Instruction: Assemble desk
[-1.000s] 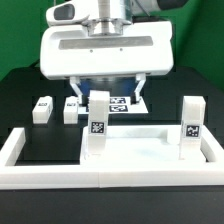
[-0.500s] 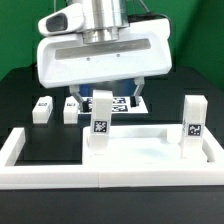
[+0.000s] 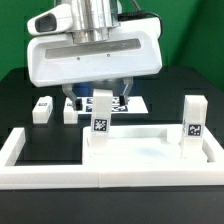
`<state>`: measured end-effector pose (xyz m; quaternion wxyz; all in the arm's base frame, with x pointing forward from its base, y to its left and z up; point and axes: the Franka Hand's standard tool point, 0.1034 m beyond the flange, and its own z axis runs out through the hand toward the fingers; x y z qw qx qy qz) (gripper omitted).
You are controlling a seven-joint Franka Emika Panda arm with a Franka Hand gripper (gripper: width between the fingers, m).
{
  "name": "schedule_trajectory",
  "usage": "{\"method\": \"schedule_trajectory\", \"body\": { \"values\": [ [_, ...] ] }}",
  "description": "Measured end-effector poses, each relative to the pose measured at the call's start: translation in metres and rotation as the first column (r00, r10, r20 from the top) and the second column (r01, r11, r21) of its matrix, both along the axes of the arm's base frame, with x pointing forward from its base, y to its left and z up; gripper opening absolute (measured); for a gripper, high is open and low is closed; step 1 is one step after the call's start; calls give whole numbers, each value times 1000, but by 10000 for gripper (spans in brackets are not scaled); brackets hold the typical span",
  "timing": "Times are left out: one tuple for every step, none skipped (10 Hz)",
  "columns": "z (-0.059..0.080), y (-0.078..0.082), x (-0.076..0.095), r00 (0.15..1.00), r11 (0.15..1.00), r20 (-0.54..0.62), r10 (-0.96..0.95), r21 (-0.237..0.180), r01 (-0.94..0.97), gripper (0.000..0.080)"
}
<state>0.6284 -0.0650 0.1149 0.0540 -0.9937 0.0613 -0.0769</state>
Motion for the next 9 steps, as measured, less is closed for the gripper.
{"method": "schedule_trajectory", "body": {
  "values": [
    [0, 0, 0, 998, 998, -7, -65, 12, 65, 383],
    [-1, 1, 0, 990, 990, -17, -142, 25, 142, 288],
    [-1, 1, 0, 981, 981, -24, -192, 32, 193, 288],
    [-1, 1, 0, 971, 971, -30, -236, 38, 237, 288],
    [-1, 1, 0, 949, 948, -41, -313, 49, 315, 288],
    [-2, 1, 1, 916, 914, -52, -398, 57, 401, 288],
    [-3, 0, 4, 869, 867, -61, -490, 65, 494, 288],
    [-3, -1, 5, 790, 786, -82, -608, 75, 613, 288],
    [-3, 0, 5, 708, 703, -96, -700, 80, 706, 290]
  ]
}}
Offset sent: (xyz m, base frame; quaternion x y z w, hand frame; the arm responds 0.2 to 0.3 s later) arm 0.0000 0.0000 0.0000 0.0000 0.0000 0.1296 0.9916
